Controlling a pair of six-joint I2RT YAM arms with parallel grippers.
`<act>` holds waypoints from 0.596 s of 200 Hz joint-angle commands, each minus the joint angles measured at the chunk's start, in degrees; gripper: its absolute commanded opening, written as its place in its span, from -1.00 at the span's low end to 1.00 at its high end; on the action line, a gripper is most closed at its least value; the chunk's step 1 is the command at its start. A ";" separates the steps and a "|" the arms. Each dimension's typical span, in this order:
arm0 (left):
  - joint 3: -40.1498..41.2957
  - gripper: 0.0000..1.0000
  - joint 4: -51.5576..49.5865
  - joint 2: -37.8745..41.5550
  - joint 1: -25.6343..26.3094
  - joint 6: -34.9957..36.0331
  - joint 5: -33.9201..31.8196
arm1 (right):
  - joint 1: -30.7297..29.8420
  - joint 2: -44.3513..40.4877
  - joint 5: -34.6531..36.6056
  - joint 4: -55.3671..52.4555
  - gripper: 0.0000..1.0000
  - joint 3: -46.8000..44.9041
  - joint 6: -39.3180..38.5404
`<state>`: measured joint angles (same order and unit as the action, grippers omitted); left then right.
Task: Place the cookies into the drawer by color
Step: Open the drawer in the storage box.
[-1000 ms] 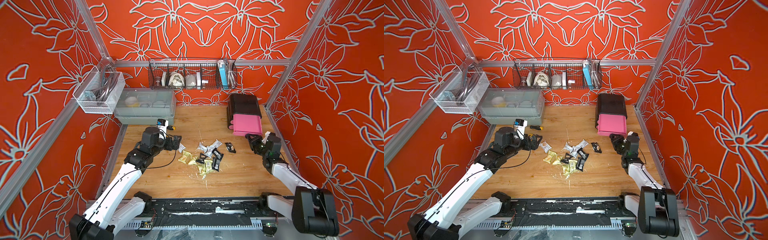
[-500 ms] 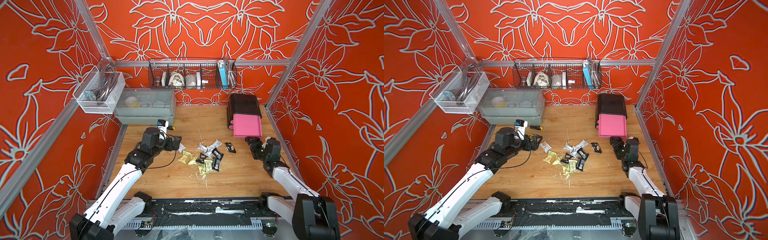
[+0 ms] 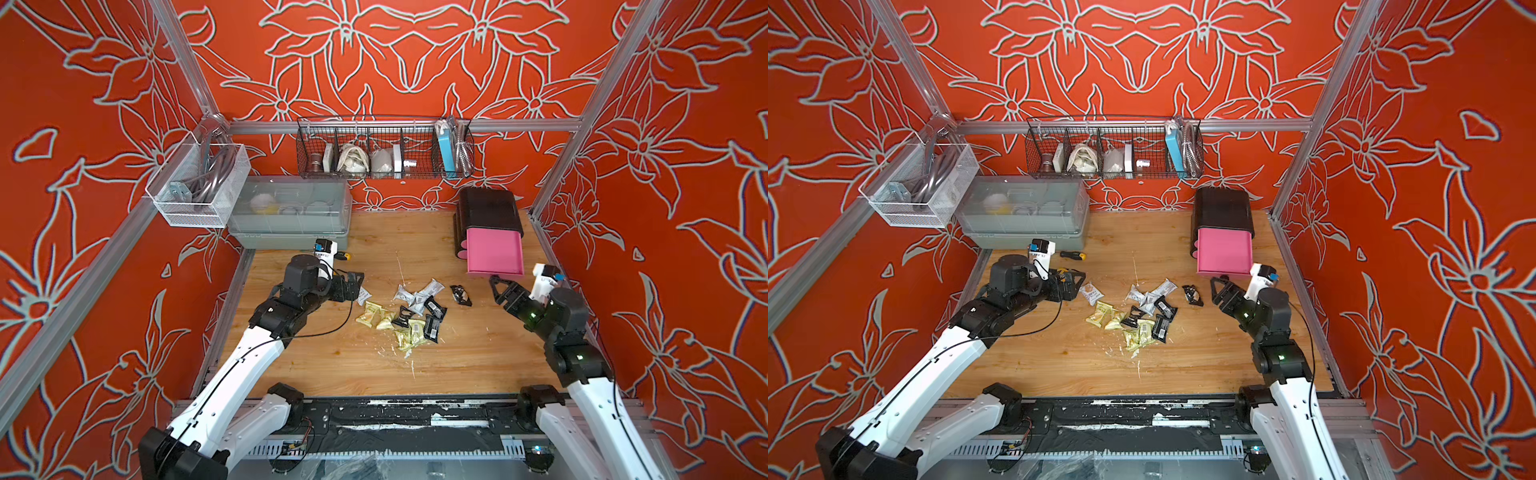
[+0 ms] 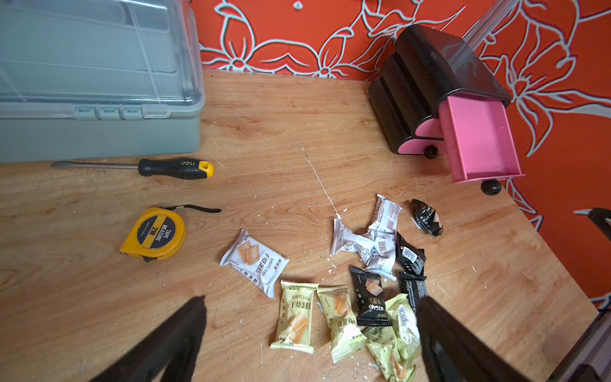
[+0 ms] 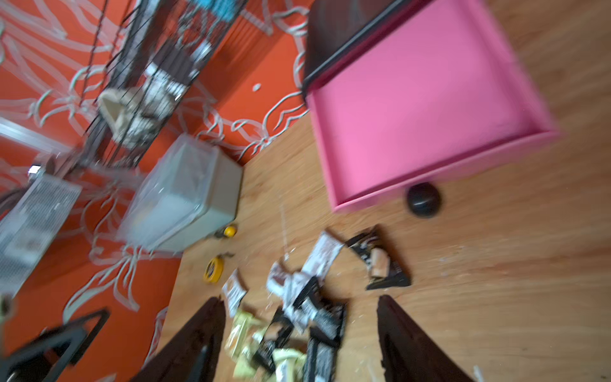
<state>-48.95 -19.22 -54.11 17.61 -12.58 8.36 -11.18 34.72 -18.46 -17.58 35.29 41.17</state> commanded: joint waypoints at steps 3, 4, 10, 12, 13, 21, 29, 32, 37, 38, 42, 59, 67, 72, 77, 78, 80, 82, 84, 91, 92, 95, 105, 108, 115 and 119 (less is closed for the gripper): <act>0.17 0.96 0.95 0.31 -0.33 -0.56 1.30 | -8.52 5.22 -0.52 -12.73 0.45 4.20 -11.57; 0.17 0.96 0.95 0.32 -0.36 -0.54 1.26 | -8.95 5.60 -0.48 -12.82 0.45 4.32 -11.65; 0.17 0.96 0.94 0.30 -0.33 -0.54 1.30 | -11.14 7.58 -0.12 -13.58 0.44 5.04 -12.82; 0.19 0.96 0.94 0.27 -0.32 -0.57 1.31 | -11.85 8.26 0.06 -13.78 0.44 5.20 -13.05; 0.18 0.96 0.90 0.25 -0.31 -0.54 1.31 | -12.15 8.61 0.16 -13.92 0.44 5.30 -13.31; 0.18 0.96 0.79 0.18 -0.31 -0.53 1.22 | -14.44 11.10 1.58 -14.92 0.43 6.13 -14.89; 0.18 0.96 0.69 0.18 -0.33 -0.41 1.09 | -16.73 14.22 2.89 -15.82 0.43 7.11 -16.50; 0.17 0.96 0.68 0.21 -0.31 -0.43 1.06 | -17.37 15.29 3.32 -16.08 0.43 7.46 -17.08; 0.18 0.96 0.61 0.22 -0.33 -0.36 0.91 | -18.35 17.17 4.03 -16.45 0.43 8.07 -18.05; 0.17 0.96 0.65 0.18 -0.31 -0.35 0.89 | -18.53 17.51 4.12 -16.49 0.43 8.23 -18.23; 0.18 0.96 0.59 0.17 -0.29 -0.27 0.91 | -19.02 19.02 4.57 -16.71 0.42 8.59 -18.91; 0.17 0.96 0.50 0.16 -0.29 -0.16 0.71 | -20.63 24.90 6.22 -16.57 0.42 10.03 -21.59; 0.17 0.96 0.50 0.19 -0.34 -0.16 0.67 | -21.04 27.51 7.47 -16.50 0.42 10.73 -22.71; 0.21 0.96 0.46 0.20 -0.29 -0.17 0.69 | -21.29 29.12 8.20 -16.21 0.42 11.13 -23.43; 0.17 0.96 0.42 0.23 -0.29 -0.12 0.69 | -21.42 30.65 8.80 -16.02 0.42 11.60 -24.07; 0.17 0.96 0.42 0.14 -0.29 -0.14 0.69 | -21.47 30.93 8.88 -16.00 0.42 11.67 -24.18; 0.21 0.97 0.41 0.19 -0.29 -0.16 0.69 | -21.55 31.46 9.25 -15.91 0.42 11.83 -24.55; 0.18 0.97 0.41 0.20 -0.34 -0.16 0.65 | -21.61 32.03 9.59 -15.79 0.42 12.00 -24.84; 0.17 0.96 0.41 0.16 -0.30 -0.14 0.68 | -21.67 32.62 9.98 -15.57 0.42 12.15 -25.07; 0.22 0.96 0.41 0.19 -0.31 -0.16 0.68 | -21.74 34.37 11.03 -14.85 0.43 12.68 -25.93; 0.19 0.97 0.41 0.21 -0.30 -0.17 0.68 | -21.72 34.59 11.23 -14.76 0.43 12.73 -25.99; 0.17 0.96 0.41 0.15 -0.29 -0.10 0.61 | -21.69 35.35 11.61 -14.46 0.42 12.97 -26.34; 0.16 0.96 0.41 0.12 -0.29 -0.08 0.60 | -21.76 37.52 12.49 -13.50 0.44 13.98 -27.61; 0.17 0.96 0.40 0.14 -0.29 -0.08 0.60 | -21.77 38.29 12.82 -12.94 0.44 14.12 -27.87; 0.21 0.96 0.41 0.19 -0.34 -0.08 0.60 | -21.72 39.97 13.18 -12.00 0.44 14.70 -28.28; 0.19 0.96 0.41 0.22 -0.34 -0.07 0.60 | -21.71 40.84 12.99 -11.62 0.44 15.15 -28.67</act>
<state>-48.95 -19.20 -54.11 17.61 -12.88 8.86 -32.56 71.79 -9.67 -31.24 47.35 17.28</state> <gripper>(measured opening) 0.982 0.718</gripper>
